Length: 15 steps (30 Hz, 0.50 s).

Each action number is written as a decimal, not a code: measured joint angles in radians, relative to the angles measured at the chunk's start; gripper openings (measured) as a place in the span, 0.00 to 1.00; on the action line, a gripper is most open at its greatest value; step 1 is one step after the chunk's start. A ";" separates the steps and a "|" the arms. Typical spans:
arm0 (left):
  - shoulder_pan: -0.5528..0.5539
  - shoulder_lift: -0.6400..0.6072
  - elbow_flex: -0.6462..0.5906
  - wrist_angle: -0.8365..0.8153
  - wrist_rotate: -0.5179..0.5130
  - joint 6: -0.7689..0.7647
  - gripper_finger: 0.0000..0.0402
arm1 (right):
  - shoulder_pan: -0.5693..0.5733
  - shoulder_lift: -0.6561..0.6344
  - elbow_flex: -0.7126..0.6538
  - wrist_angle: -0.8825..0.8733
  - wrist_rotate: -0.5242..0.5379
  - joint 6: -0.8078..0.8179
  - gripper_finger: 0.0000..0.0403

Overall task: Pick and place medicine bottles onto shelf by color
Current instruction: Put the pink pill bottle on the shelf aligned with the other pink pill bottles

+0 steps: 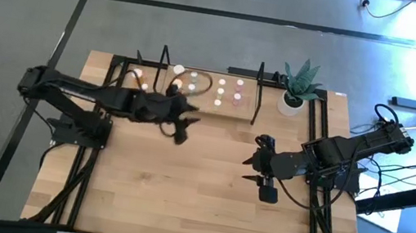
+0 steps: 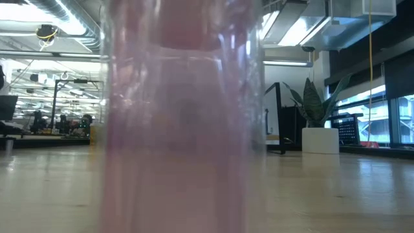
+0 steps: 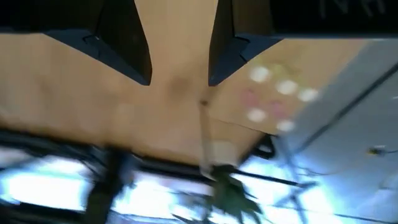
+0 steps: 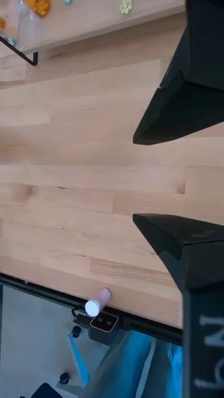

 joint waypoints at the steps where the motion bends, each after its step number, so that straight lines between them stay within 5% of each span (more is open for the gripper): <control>1: -0.021 -0.012 0.000 -0.029 0.025 -0.002 0.38 | 0.000 0.000 0.000 0.000 0.000 0.000 0.48; 6: -0.152 -0.045 0.000 -0.140 0.208 -0.097 0.38 | 0.000 0.000 0.000 0.000 0.000 0.000 0.48; 15: -0.413 -0.047 0.000 -0.206 0.185 -0.393 0.38 | 0.000 0.000 0.000 0.013 0.000 -0.054 0.48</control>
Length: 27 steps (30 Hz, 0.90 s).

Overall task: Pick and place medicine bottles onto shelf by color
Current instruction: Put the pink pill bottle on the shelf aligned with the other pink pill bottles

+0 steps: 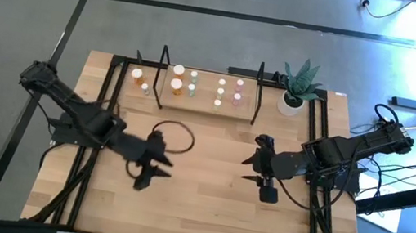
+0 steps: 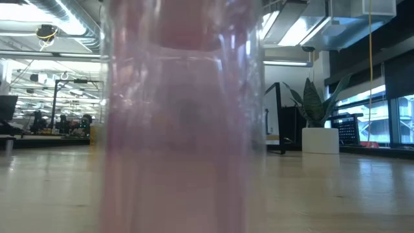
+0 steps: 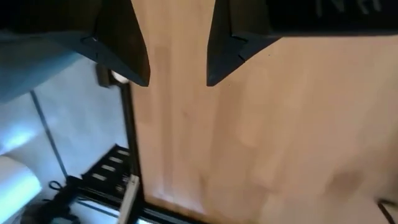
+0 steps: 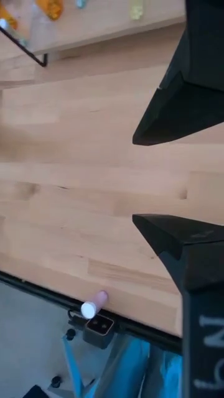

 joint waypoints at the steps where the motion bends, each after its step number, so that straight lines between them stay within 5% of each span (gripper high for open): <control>1: -0.028 0.000 0.000 -0.006 -0.016 -0.033 0.38 | 0.000 0.000 0.000 0.012 0.000 0.000 0.48; 11: -0.277 0.000 0.000 -0.006 -0.254 -0.132 0.38 | 0.000 0.001 0.000 0.141 -0.034 -0.007 0.48; 27: -0.459 0.000 0.000 -0.048 -0.354 -0.128 0.38 | 0.120 0.225 0.000 0.499 -0.081 0.120 0.48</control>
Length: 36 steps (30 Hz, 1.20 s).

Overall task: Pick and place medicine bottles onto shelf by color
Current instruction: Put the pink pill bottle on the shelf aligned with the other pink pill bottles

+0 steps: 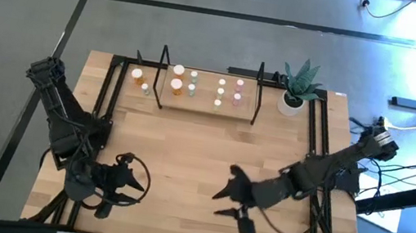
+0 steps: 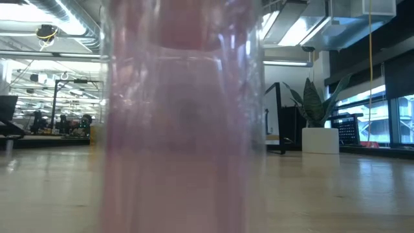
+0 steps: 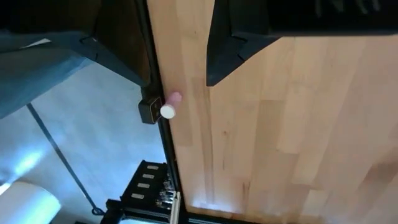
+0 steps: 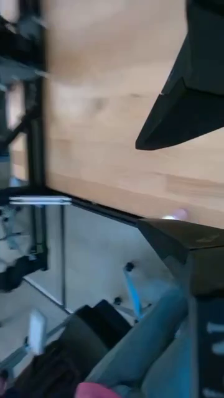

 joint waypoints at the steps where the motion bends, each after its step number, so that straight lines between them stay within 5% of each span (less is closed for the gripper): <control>1: -0.002 0.000 0.000 -0.006 0.000 0.000 0.38 | 0.007 0.020 0.000 0.003 0.001 0.016 0.48; 9: -0.006 0.000 0.000 -0.026 -0.003 0.003 0.38 | 0.022 0.189 0.000 0.031 -0.001 0.062 0.48; 16: -0.007 0.000 0.000 -0.038 -0.003 0.003 0.38 | -0.002 0.273 0.000 0.044 -0.161 -0.015 0.48; 36: 0.019 0.000 0.000 -0.037 -0.010 -0.004 0.38 | -0.005 0.279 0.000 0.168 -0.175 -0.155 0.48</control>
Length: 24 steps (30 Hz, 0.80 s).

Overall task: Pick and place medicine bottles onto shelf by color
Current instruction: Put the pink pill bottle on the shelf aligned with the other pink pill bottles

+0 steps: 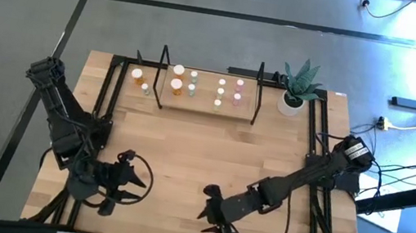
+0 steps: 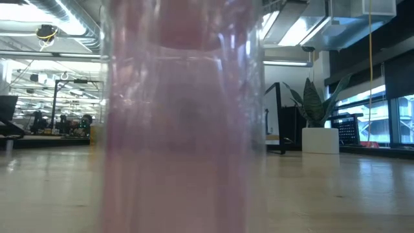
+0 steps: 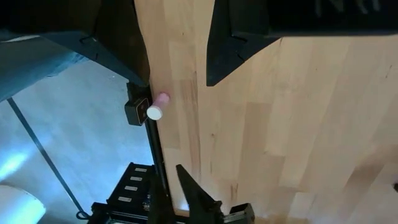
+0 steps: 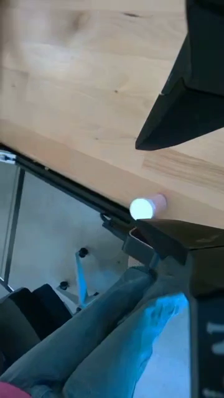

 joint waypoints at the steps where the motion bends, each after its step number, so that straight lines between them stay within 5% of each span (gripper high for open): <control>1: 0.003 0.000 0.000 0.000 0.000 0.000 0.38 | 0.000 0.000 0.000 0.008 0.000 -0.013 0.47; 11: 0.008 0.000 0.000 0.000 0.000 0.000 0.38 | 0.000 0.000 0.000 0.030 0.001 0.009 0.38; 24: 0.008 0.000 0.000 0.000 0.000 0.000 0.38 | 0.001 0.000 0.000 0.054 0.003 -0.179 0.63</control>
